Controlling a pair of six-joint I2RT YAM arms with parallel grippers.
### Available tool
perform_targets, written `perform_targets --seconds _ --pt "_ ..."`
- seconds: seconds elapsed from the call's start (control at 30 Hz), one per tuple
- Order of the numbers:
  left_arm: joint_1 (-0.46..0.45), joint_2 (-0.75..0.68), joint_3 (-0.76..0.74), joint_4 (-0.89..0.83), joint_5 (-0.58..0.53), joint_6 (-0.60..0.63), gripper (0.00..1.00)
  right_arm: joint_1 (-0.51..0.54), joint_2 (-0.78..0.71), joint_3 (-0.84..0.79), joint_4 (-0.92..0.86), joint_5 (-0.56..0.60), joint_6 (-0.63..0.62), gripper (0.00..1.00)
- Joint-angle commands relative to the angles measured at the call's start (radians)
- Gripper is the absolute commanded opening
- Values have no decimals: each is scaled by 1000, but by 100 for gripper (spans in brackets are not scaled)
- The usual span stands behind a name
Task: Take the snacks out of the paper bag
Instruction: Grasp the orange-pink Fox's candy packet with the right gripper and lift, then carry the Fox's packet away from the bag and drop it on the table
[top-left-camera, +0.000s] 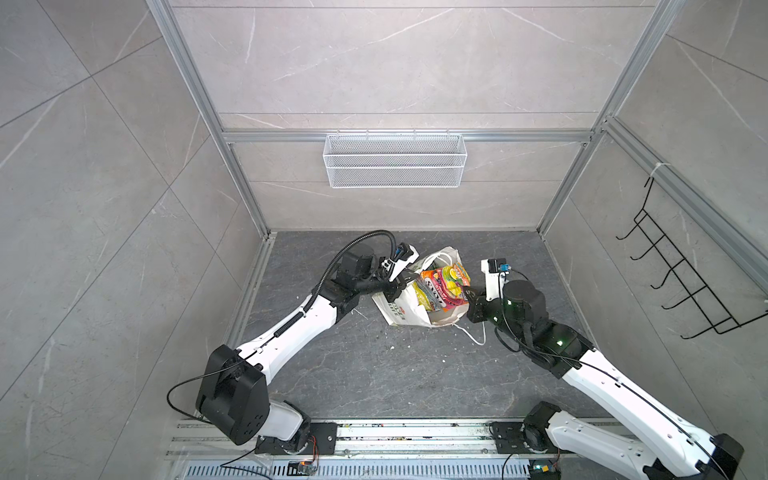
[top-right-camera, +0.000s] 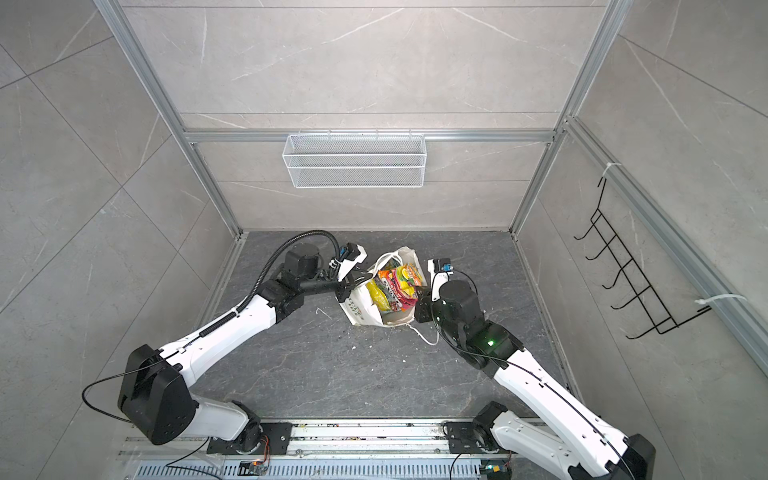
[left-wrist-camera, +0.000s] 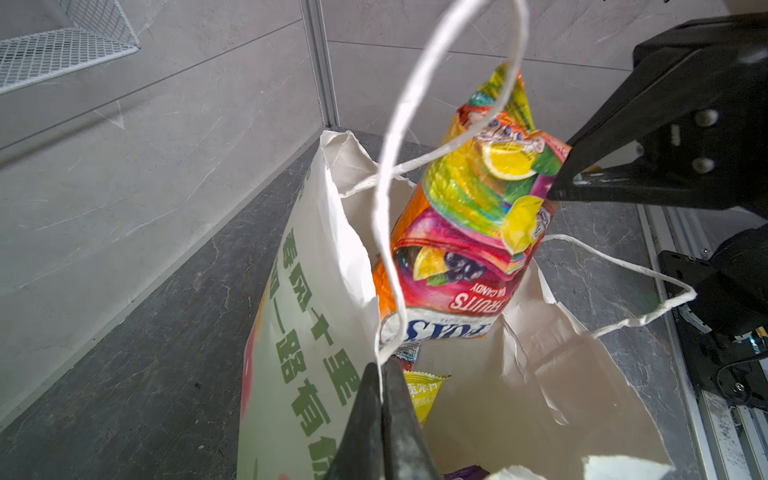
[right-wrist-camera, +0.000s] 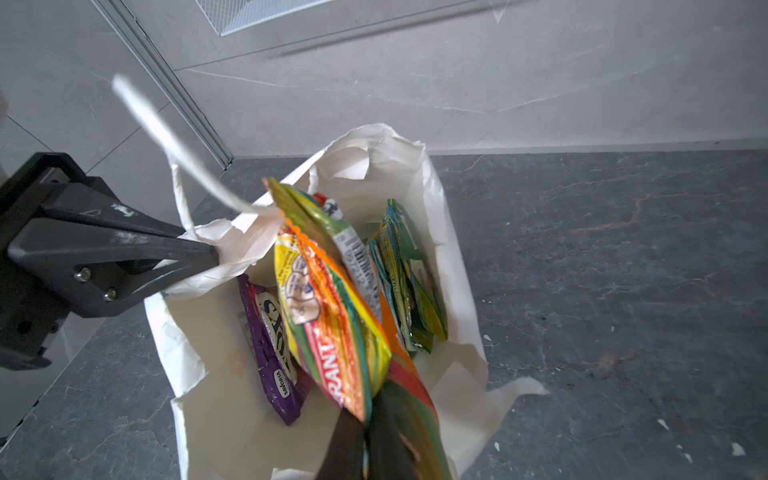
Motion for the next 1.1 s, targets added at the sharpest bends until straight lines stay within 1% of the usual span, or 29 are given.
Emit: perform_targets --seconds 0.0,0.17,0.27,0.43,0.5,0.57,0.67,0.77,0.83,0.93,1.0,1.07 --pt "-5 -29 4 76 1 -9 0 4 -41 2 0 89 -39 7" --pt "-5 -32 -1 80 -3 -3 0 2 -62 49 -18 152 -41 8" --pt "-5 -40 -16 95 -2 -3 0 -6 -52 96 -47 179 -31 2" --pt "-5 -60 -25 89 11 11 0 -29 -50 194 -124 170 -13 2" --pt "-5 -70 -38 98 5 15 0 -47 -59 225 -157 182 -5 1" --pt "-5 -80 -46 101 7 17 0 -75 -60 268 -219 224 18 0" --pt "-5 -92 -58 98 16 31 0 -153 -55 300 -278 227 43 0" --pt "-5 -107 -73 100 20 40 0 -278 -21 321 -316 151 78 0" --pt "-5 -117 -79 105 29 40 0 -368 9 314 -313 73 116 0" --pt "-5 -128 -94 111 47 51 0 -522 64 251 -250 -80 188 0" --pt "-5 -133 -104 117 50 50 0 -640 98 182 -176 -204 257 0" --pt "-5 -140 -110 119 56 42 0 -766 124 87 -63 -327 368 0"
